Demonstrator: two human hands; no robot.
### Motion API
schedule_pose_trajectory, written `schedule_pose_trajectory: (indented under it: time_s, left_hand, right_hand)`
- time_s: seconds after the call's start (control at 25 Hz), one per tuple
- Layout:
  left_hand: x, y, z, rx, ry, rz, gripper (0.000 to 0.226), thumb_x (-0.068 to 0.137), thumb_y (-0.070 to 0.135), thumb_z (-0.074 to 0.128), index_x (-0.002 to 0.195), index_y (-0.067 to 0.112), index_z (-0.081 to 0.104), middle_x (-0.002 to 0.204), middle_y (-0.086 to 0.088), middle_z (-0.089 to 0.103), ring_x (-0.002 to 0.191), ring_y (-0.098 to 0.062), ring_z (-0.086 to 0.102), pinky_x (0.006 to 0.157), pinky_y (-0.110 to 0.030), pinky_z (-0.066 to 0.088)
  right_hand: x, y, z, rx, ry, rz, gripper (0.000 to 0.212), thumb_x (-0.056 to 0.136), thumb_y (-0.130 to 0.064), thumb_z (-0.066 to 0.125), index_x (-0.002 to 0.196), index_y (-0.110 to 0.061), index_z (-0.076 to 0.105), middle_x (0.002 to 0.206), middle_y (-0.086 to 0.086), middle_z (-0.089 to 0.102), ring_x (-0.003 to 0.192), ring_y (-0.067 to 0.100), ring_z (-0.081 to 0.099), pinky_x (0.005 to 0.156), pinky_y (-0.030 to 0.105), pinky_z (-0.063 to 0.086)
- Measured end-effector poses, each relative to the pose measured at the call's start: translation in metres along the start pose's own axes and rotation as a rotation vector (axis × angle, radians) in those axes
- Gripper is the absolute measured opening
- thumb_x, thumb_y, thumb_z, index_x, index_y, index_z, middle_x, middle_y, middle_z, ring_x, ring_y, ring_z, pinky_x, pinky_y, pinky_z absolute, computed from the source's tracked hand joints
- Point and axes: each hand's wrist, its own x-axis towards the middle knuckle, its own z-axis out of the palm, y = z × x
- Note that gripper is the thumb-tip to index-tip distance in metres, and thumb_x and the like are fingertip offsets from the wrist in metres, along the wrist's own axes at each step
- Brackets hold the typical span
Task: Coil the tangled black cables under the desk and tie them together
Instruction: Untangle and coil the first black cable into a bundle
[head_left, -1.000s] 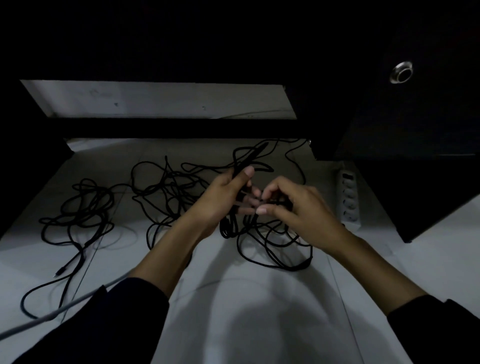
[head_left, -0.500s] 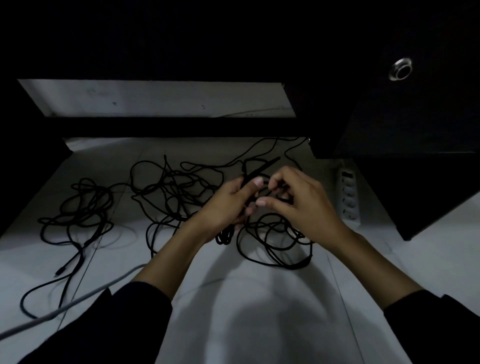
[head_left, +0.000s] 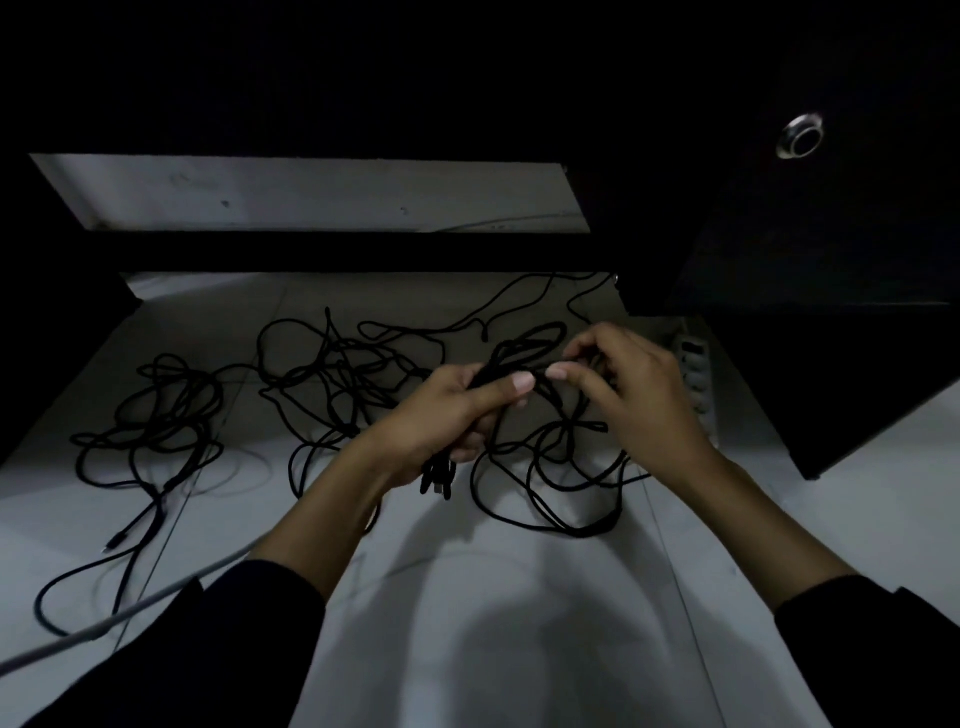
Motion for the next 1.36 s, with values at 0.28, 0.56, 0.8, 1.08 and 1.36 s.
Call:
schedule_pose_trajectory:
  time_s: [0.28,0.56,0.8,1.08,1.36]
  left_hand:
    - [0.006,-0.001,-0.006,-0.402,0.095,0.122,0.023,0.098,0.031,0.049,0.081,0.016,0.047,0.048,0.009,0.024,0.034,-0.003,0.02,0.034,-0.016,0.027]
    - [0.012,-0.01,0.002,-0.135,0.119,0.192,0.03,0.1,0.038,0.043,0.097,0.009,0.05,0.077,0.002,0.061,0.045,-0.007,0.034,0.049,-0.022,0.039]
    - [0.012,-0.008,0.006,0.041,0.18,0.219,0.026,0.101,0.034,0.04,0.094,0.015,0.057,0.093,0.003,0.075,0.082,0.003,0.064,0.078,-0.02,0.044]
    - [0.016,-0.007,0.016,-0.128,0.079,0.169,0.022,0.102,0.032,0.04,0.103,0.014,0.054,0.06,0.001,0.041,0.049,-0.009,0.041,0.057,-0.025,0.046]
    - [0.016,-0.006,0.018,-0.189,-0.002,0.162,0.021,0.101,0.025,0.043,0.095,0.007,0.05,0.051,0.007,0.029,0.042,-0.006,0.027,0.048,-0.019,0.037]
  right_hand:
    - [-0.013,-0.001,0.005,0.442,-0.147,0.432,0.012,0.098,-0.014,0.052,0.098,-0.014,0.064,0.086,-0.002,0.064,0.058,0.006,0.056,0.056,0.023,0.052]
    - [0.005,-0.027,0.009,0.823,-0.026,0.593,0.014,0.096,-0.01,0.054,0.106,-0.008,0.064,0.095,0.005,0.065,0.076,0.011,0.065,0.061,0.024,0.056]
    - [0.011,-0.036,0.015,0.669,0.042,0.572,0.007,0.093,-0.008,0.059,0.091,-0.013,0.064,0.075,-0.003,0.062,0.06,0.004,0.066,0.055,0.02,0.049]
    - [0.015,-0.036,0.019,0.531,0.102,0.504,0.013,0.084,-0.012,0.071,0.077,-0.023,0.067,0.072,-0.006,0.067,0.066,-0.004,0.061,0.061,0.01,0.045]
    - [0.016,-0.036,0.022,0.587,0.135,0.495,0.009,0.082,-0.012,0.073,0.08,-0.018,0.067,0.074,-0.001,0.068,0.064,0.003,0.064,0.061,0.018,0.05]
